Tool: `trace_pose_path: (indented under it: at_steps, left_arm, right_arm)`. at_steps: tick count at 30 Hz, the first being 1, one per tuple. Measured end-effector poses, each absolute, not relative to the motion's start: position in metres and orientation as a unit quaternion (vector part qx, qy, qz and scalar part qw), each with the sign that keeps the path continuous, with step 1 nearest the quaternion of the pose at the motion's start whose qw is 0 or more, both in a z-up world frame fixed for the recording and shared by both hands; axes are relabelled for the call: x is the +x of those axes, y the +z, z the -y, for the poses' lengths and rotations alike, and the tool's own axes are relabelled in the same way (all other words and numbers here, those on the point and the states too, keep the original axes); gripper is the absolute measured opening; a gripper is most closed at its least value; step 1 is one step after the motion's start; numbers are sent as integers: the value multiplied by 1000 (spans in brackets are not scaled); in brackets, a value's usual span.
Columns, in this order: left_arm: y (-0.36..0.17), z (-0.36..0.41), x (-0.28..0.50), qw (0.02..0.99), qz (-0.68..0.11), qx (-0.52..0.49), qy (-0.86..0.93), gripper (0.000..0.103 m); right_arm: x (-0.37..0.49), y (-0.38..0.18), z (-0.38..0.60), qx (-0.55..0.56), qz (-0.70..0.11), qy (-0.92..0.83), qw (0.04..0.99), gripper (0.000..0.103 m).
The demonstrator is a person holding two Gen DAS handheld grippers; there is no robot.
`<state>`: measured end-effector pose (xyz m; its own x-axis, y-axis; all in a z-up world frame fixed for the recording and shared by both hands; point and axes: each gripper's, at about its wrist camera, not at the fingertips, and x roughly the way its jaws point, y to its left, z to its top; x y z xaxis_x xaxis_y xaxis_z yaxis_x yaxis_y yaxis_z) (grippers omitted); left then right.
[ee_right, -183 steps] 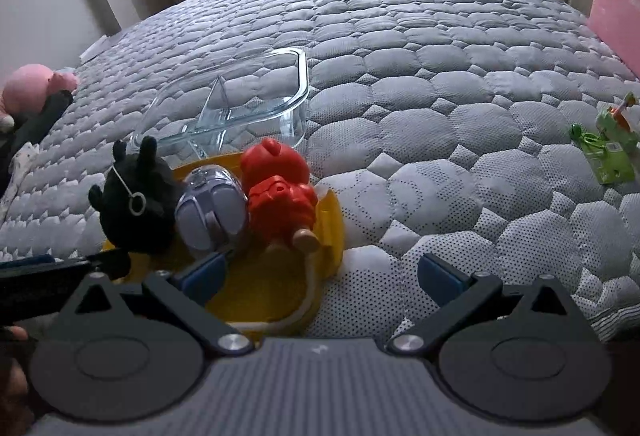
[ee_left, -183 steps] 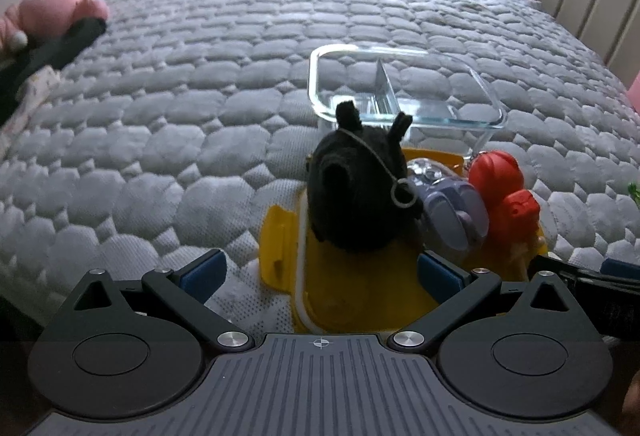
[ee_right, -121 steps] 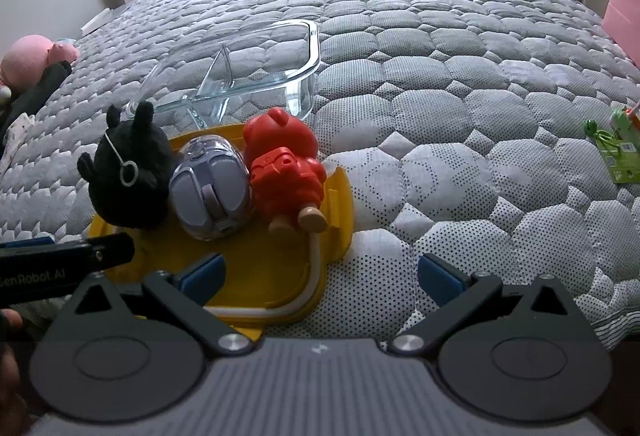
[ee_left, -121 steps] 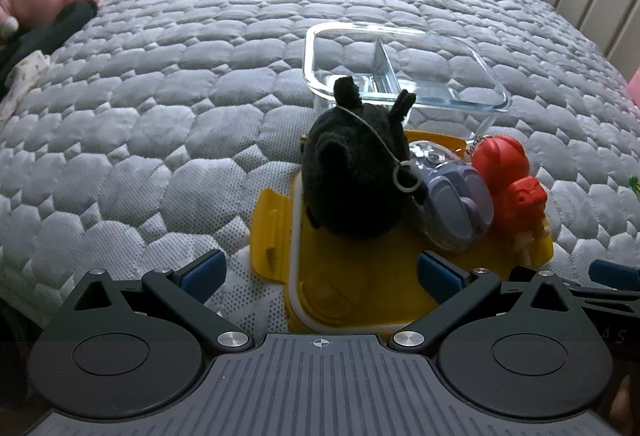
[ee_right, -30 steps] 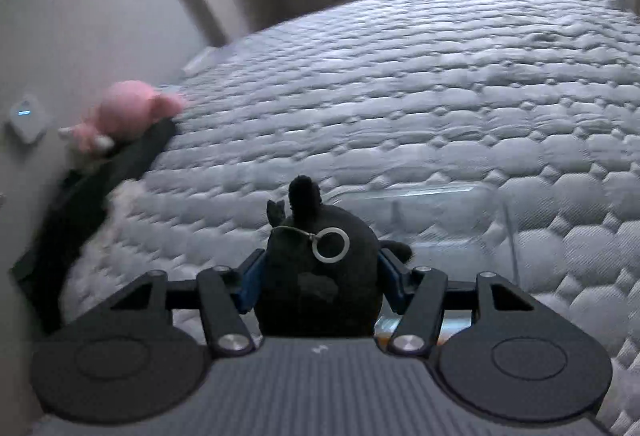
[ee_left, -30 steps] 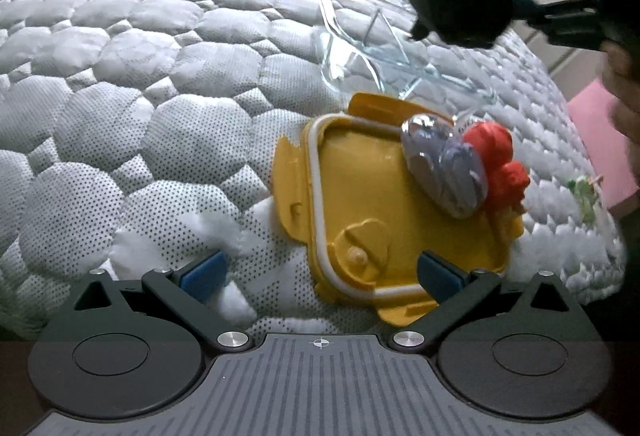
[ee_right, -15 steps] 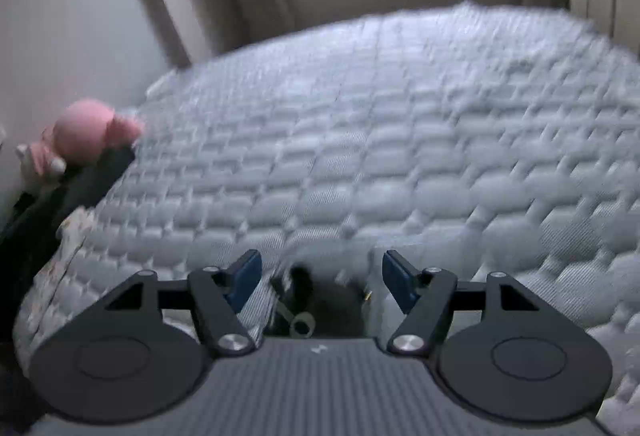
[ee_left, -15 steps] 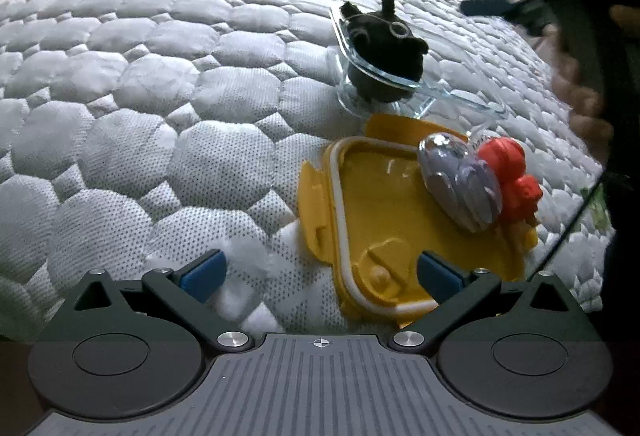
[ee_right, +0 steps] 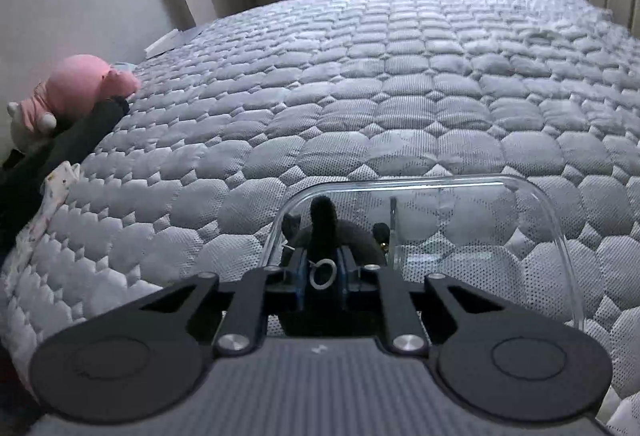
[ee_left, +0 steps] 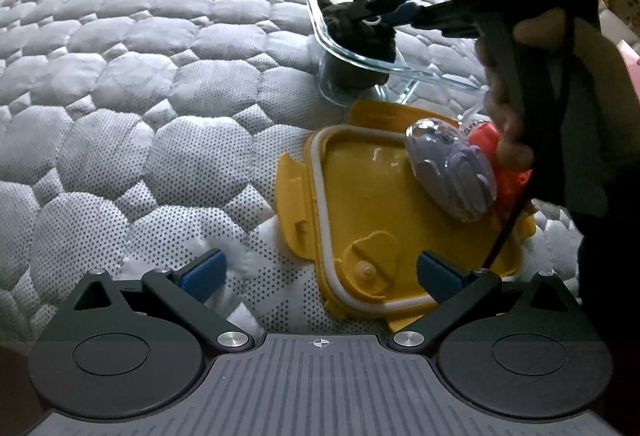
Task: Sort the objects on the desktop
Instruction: 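Lower the black plush into the glass dish and open the right gripper, then move the right gripper to the red toy figure and grasp it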
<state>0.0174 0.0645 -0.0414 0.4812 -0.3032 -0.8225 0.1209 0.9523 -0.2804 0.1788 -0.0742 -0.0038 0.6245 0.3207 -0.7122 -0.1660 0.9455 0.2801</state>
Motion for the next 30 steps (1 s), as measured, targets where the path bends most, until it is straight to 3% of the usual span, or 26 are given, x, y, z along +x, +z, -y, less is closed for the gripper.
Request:
trace_pose_path:
  at_steps: [7, 9, 13, 19, 23, 26, 30]
  left_arm:
    - [-37, -62, 17, 857, -492, -91, -125, 103]
    - [-35, -59, 18, 857, -491, -93, -128, 103]
    - [-27, -47, 10, 864, -483, -66, -130, 103]
    - [-19, -33, 7, 867, -481, -41, -123, 103]
    - [-17, -18, 9, 866, -479, -33, -138, 103]
    - [-16, -7, 10, 868, -472, -16, -154, 103]
    - [-21, -9, 8, 866, -473, -4, -162, 103]
  right_arm:
    - [170, 25, 106, 167, -380, 157, 896, 25]
    - [176, 14, 100, 152, -406, 165, 886, 35]
    - [184, -17, 92, 118, -432, 153, 881, 37]
    - [160, 3, 115, 143, -399, 172, 889, 38]
    - [138, 16, 136, 151, -376, 169, 898, 61]
    - [139, 20, 140, 138, -364, 154, 908, 62]
    - [153, 27, 115, 37, -342, 142, 928, 58]
